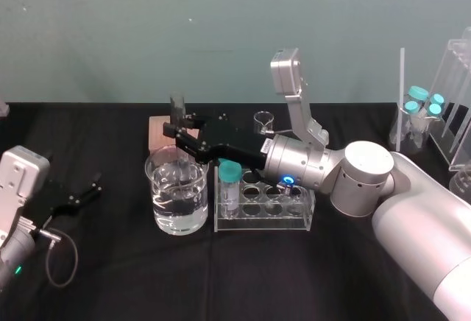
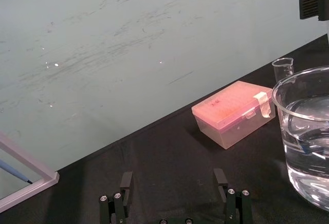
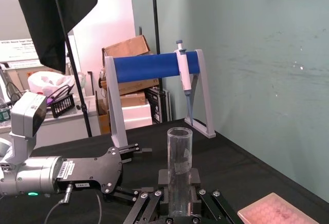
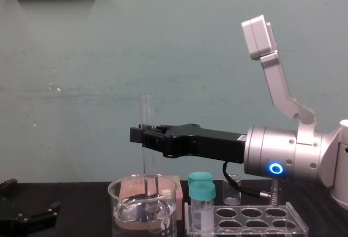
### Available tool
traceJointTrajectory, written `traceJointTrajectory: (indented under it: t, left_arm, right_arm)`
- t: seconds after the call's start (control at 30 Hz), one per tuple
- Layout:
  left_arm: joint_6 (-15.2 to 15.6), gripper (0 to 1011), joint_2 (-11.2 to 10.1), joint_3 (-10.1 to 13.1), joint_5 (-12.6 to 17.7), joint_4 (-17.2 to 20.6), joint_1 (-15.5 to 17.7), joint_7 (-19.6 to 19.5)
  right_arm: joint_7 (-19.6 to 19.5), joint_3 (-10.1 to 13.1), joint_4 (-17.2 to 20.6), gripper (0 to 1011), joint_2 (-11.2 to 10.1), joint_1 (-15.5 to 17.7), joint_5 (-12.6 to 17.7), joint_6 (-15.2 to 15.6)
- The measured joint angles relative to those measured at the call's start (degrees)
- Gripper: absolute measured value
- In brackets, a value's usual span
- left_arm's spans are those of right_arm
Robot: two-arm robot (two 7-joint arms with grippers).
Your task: Hold the test tube with one hand and immerse one end into the beaker, then return it to the test tube rack.
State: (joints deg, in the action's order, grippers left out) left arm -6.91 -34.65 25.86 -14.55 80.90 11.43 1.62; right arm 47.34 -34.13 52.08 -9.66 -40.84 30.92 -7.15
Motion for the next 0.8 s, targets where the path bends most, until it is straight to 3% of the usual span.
traceJointTrajectory:
  t: [0.8]
  left_arm:
    - [0.00,1000,0.00,0.00,0.00,0.00,0.00,0.00]
  right_arm:
    - [-0.02,-0.17,-0.03,225,0.13,-0.01,0.07,0.00]
